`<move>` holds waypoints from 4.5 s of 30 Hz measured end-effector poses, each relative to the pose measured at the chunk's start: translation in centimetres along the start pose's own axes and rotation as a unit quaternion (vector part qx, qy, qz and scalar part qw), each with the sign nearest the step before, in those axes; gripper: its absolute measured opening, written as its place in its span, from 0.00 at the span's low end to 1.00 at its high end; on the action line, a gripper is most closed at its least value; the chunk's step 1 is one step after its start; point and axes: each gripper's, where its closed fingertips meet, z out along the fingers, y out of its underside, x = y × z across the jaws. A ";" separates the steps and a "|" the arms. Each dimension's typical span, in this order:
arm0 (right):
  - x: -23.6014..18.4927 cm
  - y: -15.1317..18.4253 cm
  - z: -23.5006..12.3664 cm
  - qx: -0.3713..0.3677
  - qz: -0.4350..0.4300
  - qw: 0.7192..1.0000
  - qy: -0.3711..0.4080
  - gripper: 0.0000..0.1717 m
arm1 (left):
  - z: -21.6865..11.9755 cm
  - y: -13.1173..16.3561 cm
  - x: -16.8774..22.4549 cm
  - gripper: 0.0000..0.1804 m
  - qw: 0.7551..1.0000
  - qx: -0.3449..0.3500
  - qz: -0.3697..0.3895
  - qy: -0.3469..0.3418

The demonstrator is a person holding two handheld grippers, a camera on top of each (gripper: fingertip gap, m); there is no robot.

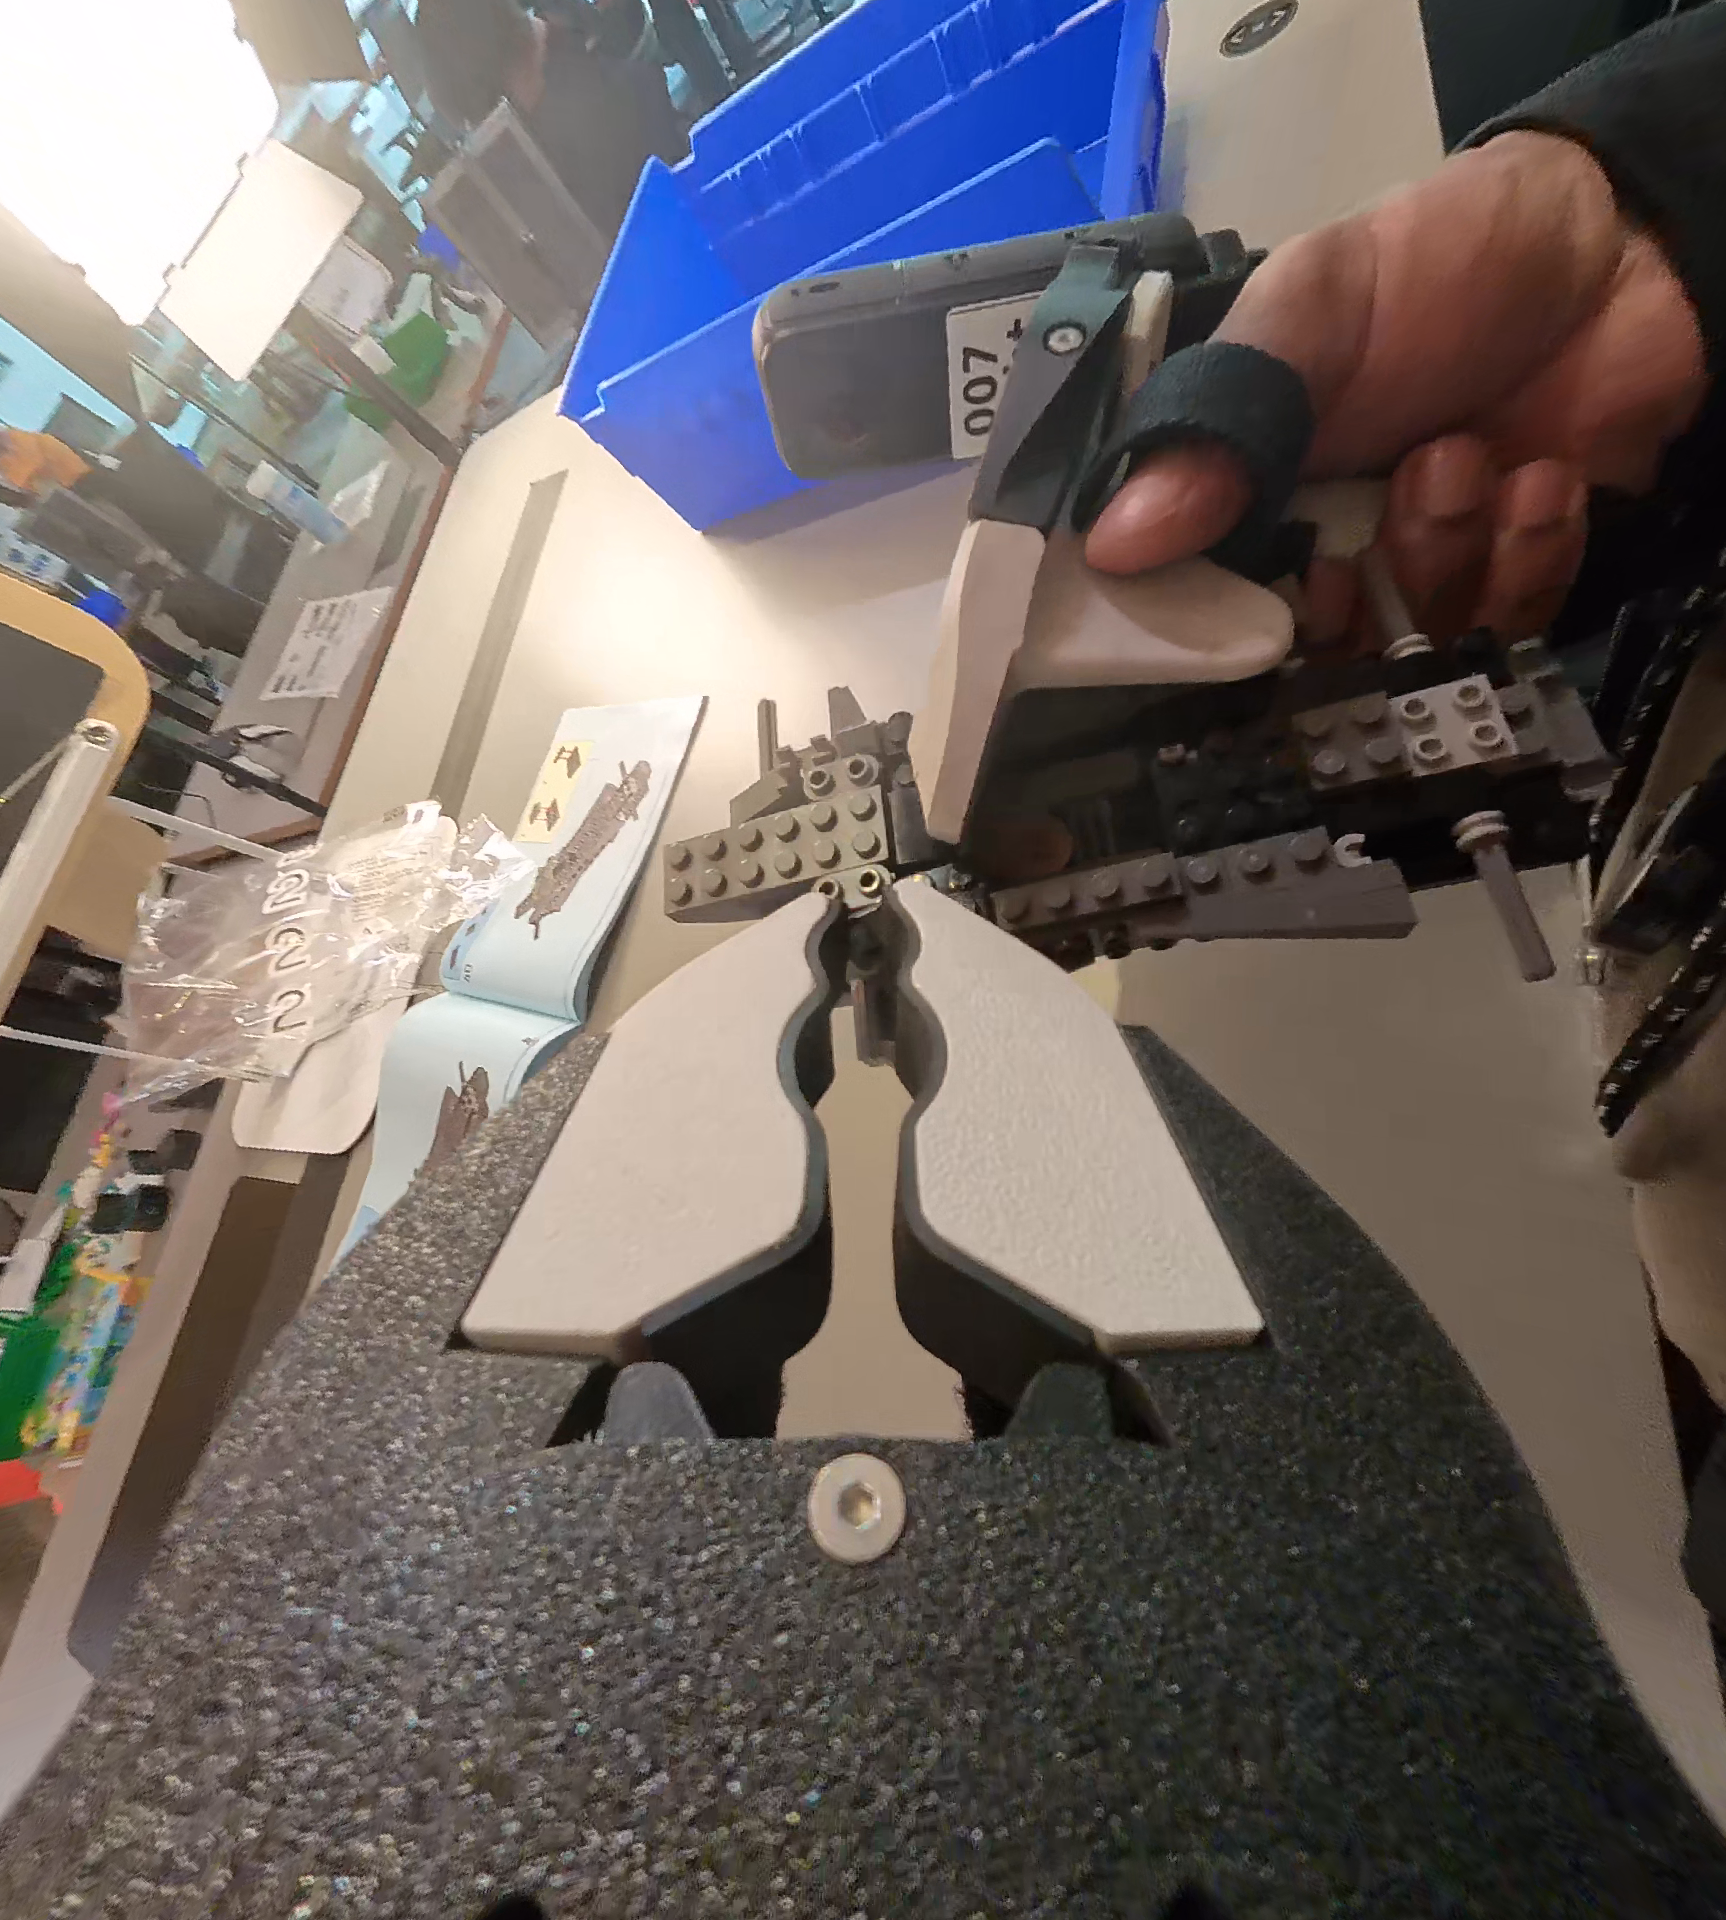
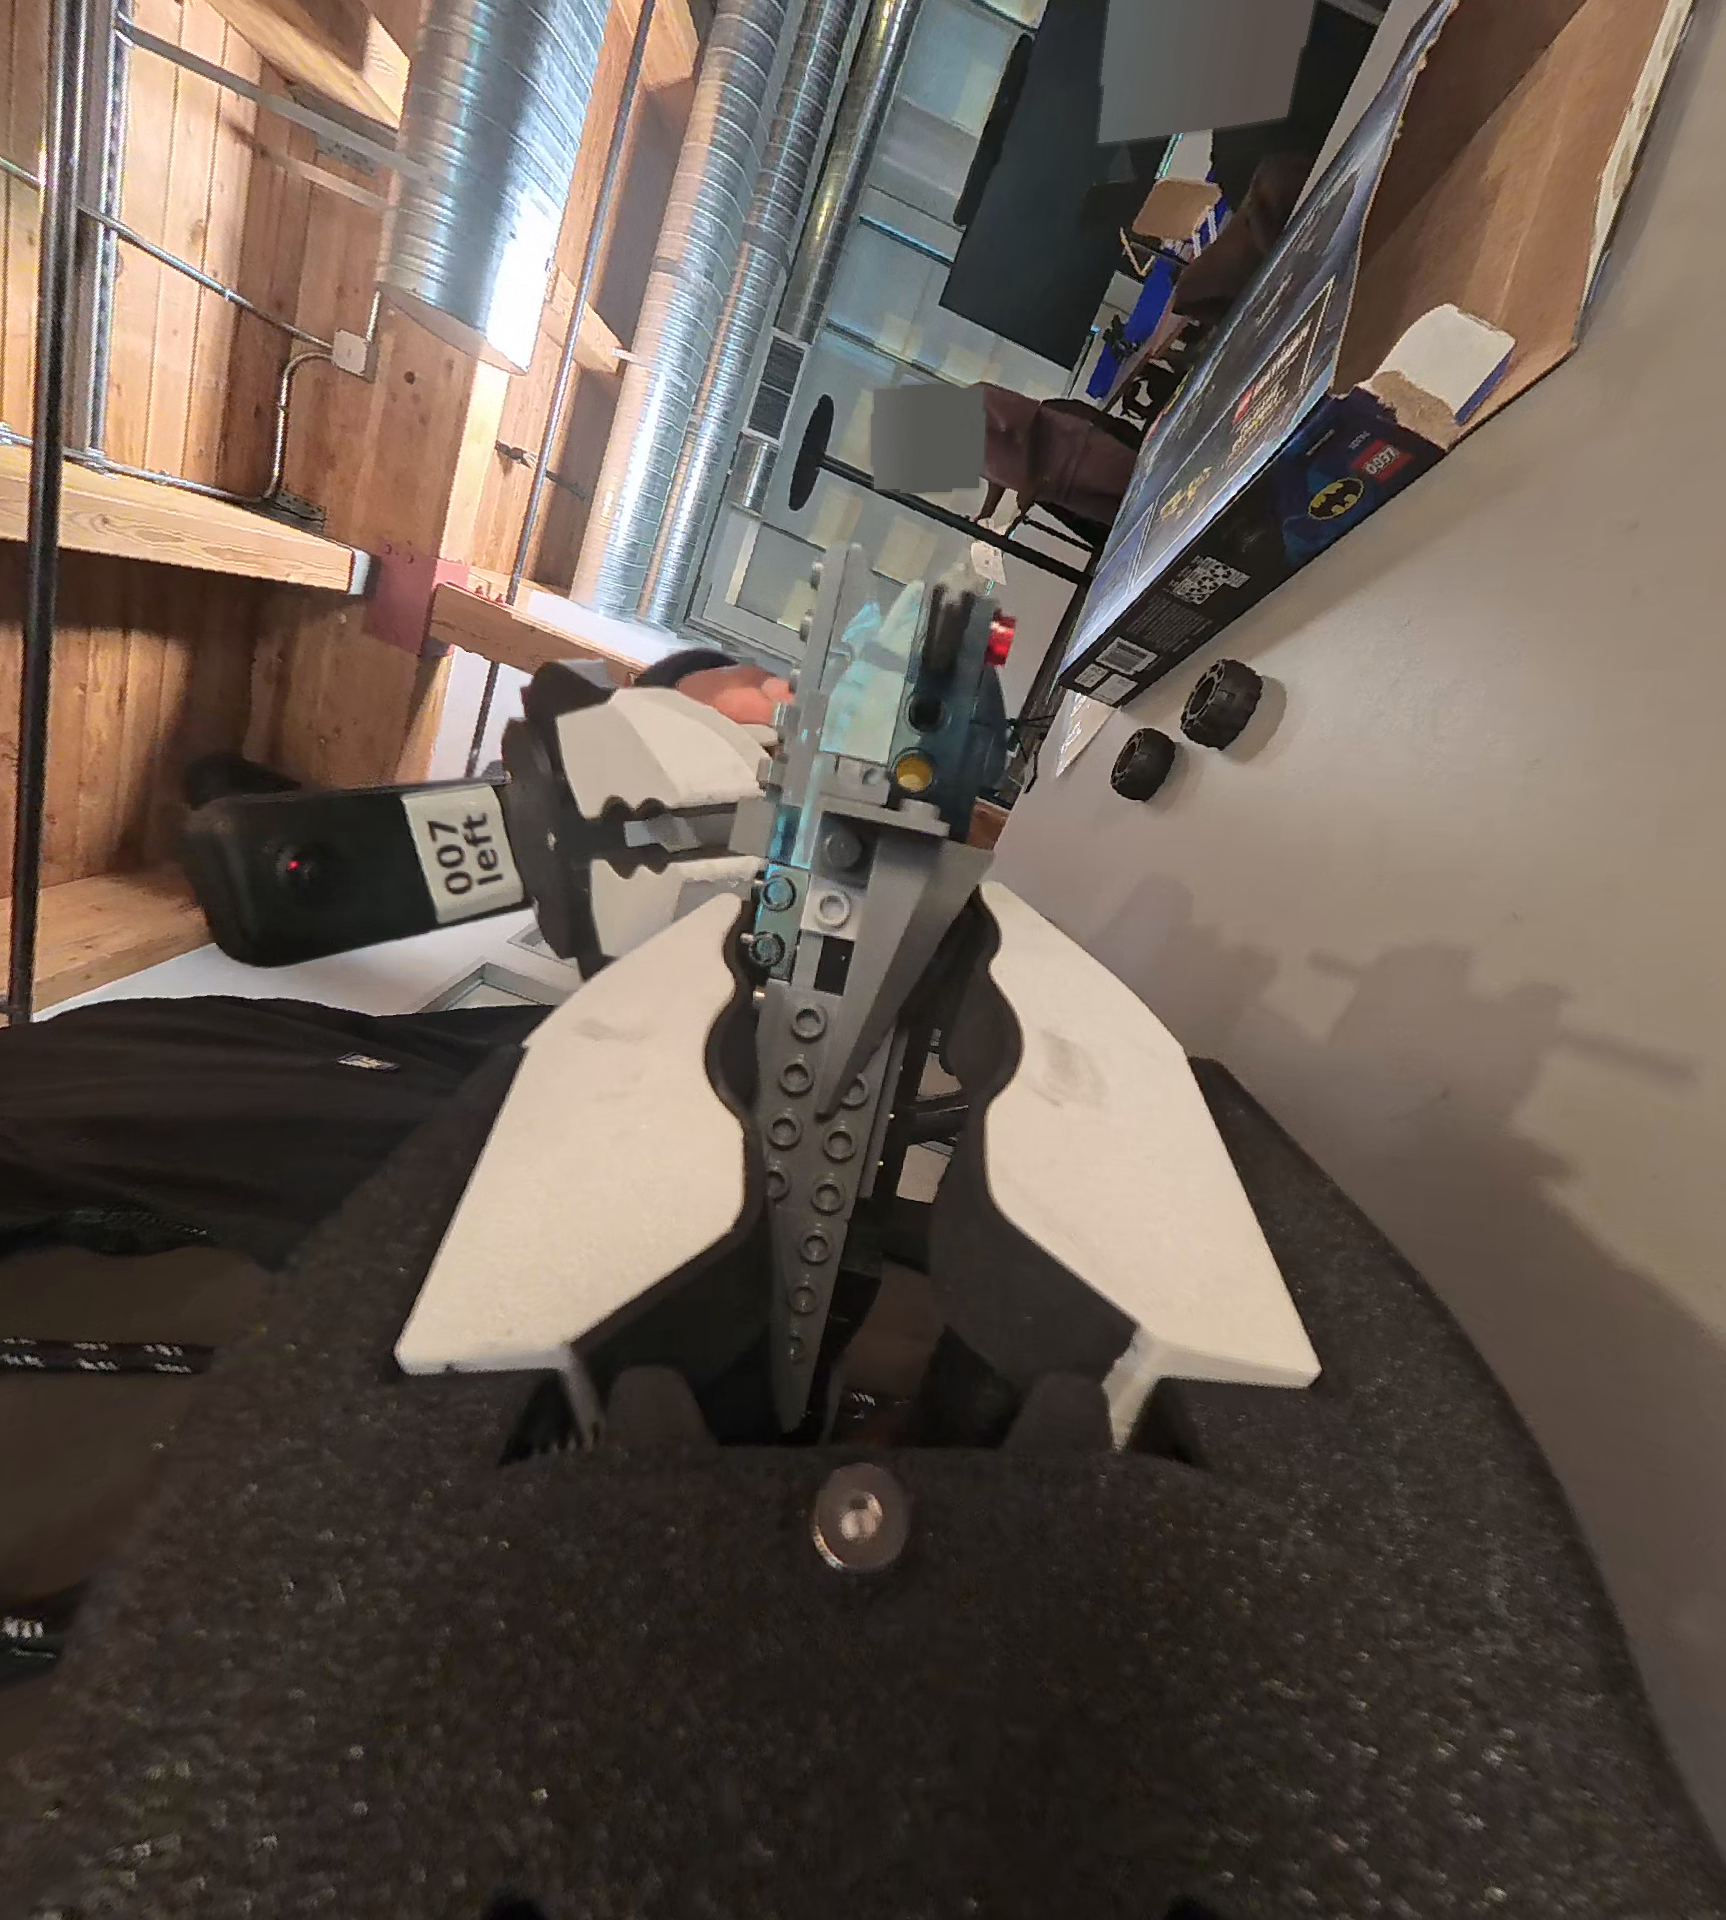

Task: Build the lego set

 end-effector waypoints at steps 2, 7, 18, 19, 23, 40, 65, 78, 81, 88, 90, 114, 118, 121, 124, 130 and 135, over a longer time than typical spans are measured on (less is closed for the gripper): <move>0.1 0.0 0.0 0.000 0.001 1.000 0.002 0.20 | 0.0 0.1 0.0 0.04 1.000 0.002 0.012 -0.008; 0.1 -0.1 0.1 0.002 0.006 1.000 0.004 0.20 | 0.0 0.1 0.1 0.04 1.000 -0.004 0.018 -0.006; 0.0 -0.2 0.6 0.012 0.015 1.000 -0.003 0.20 | -0.4 -0.3 -0.9 0.10 0.989 0.041 -0.143 0.013; 0.0 -0.2 0.7 0.011 0.010 1.000 -0.001 0.20 | -0.7 -0.7 -1.3 0.13 0.980 0.062 -0.188 0.013; 0.1 -0.3 0.8 0.014 0.001 1.000 0.006 0.20 | -2.0 -0.8 -3.5 0.18 0.913 0.128 -0.388 -0.007; 0.0 -0.9 1.2 0.027 -0.047 0.998 0.030 0.20 | -0.4 1.4 -0.9 0.23 0.580 0.192 -0.781 0.130; -0.7 -1.2 1.5 0.035 -0.068 0.997 0.026 0.20 | -0.1 0.9 -1.0 0.21 0.572 0.214 -0.781 0.135; -0.7 -1.2 1.6 0.031 -0.071 0.997 0.026 0.20 | -0.2 1.0 -0.9 0.21 0.577 0.213 -0.777 0.134; -0.7 -1.1 1.7 0.028 -0.070 0.997 0.026 0.20 | -0.2 1.0 -0.9 0.21 0.575 0.211 -0.779 0.136; -1.0 -0.9 1.7 0.023 -0.078 0.997 0.019 0.20 | -0.5 0.7 -1.0 0.21 0.572 0.211 -0.777 0.156; -1.1 -0.9 1.7 0.022 -0.080 0.996 0.017 0.20 | -0.6 0.6 -0.9 0.21 0.573 0.211 -0.776 0.160; -1.0 -0.4 1.6 -0.013 -0.093 0.995 0.019 0.20 | -0.6 0.7 -0.5 0.20 0.558 0.218 -0.782 0.173; -0.9 -0.3 1.6 -0.015 -0.091 0.996 0.018 0.20 | -0.6 0.8 -0.3 0.20 0.557 0.216 -0.783 0.175; -0.7 -0.3 1.5 -0.015 -0.085 0.996 0.018 0.20 | -0.5 0.9 -0.2 0.20 0.556 0.214 -0.784 0.176; -0.3 -0.4 1.4 -0.006 -0.065 0.998 0.017 0.20 | -0.2 1.1 -0.2 0.20 0.556 0.207 -0.786 0.173; 0.7 -1.2 1.1 0.034 0.005 0.999 -0.001 0.20 | -0.1 2.9 0.1 0.29 0.652 0.138 -0.739 0.099; 1.2 -1.4 1.0 0.037 0.016 0.999 0.015 0.20 | -1.2 3.2 -1.2 0.23 0.790 0.077 -0.608 -0.022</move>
